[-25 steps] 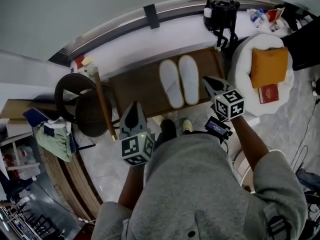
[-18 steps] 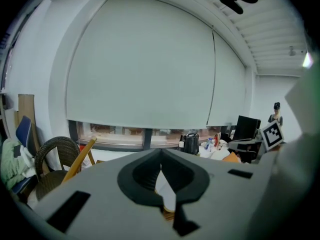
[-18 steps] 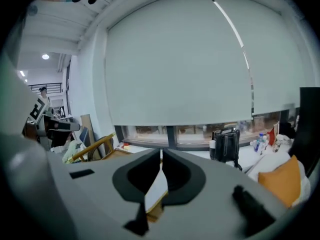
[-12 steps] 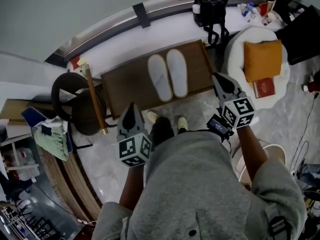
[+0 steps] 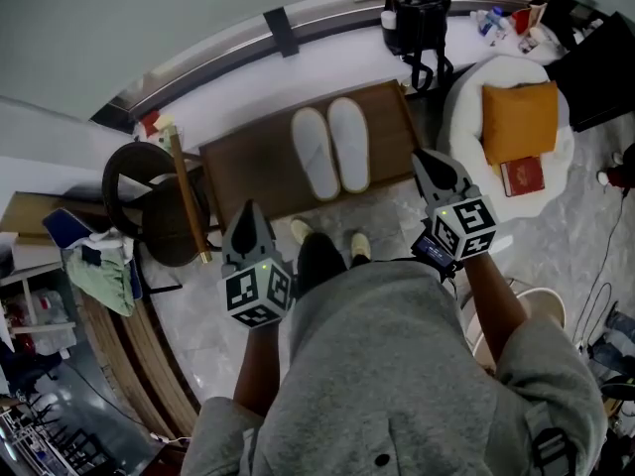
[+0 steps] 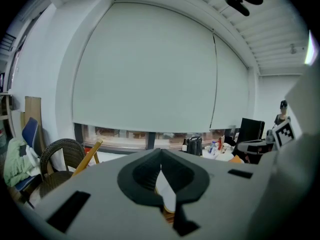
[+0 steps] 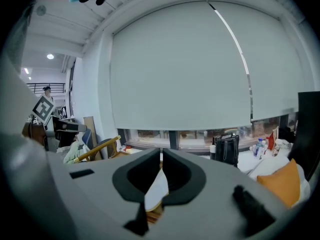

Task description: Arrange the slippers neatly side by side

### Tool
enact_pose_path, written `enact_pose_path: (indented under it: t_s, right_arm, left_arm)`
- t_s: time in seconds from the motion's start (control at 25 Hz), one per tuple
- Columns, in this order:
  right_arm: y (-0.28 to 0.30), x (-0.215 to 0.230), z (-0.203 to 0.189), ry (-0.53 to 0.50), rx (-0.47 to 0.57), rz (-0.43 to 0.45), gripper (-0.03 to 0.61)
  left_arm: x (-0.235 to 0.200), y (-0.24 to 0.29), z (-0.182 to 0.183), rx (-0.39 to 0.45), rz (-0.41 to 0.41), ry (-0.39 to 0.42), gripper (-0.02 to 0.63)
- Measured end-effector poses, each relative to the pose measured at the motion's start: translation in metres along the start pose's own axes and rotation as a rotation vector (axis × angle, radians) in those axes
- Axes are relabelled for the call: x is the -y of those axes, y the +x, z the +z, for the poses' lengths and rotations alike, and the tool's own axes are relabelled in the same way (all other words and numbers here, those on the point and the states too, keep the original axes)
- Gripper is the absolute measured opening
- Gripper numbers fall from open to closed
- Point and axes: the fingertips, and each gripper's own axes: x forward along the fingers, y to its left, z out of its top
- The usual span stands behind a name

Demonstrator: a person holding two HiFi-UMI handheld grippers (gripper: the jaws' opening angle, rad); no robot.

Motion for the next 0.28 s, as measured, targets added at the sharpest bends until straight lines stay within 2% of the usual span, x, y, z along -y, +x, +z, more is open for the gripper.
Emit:
enact_pose_path:
  t_s: [0.28]
  right_arm:
    - [-0.0007,0.0016,-0.0046,0.007,0.0,0.016,0.034]
  left_arm:
    - [0.0088,0.0026,-0.0069,-0.007,0.007,-0.006,0.015]
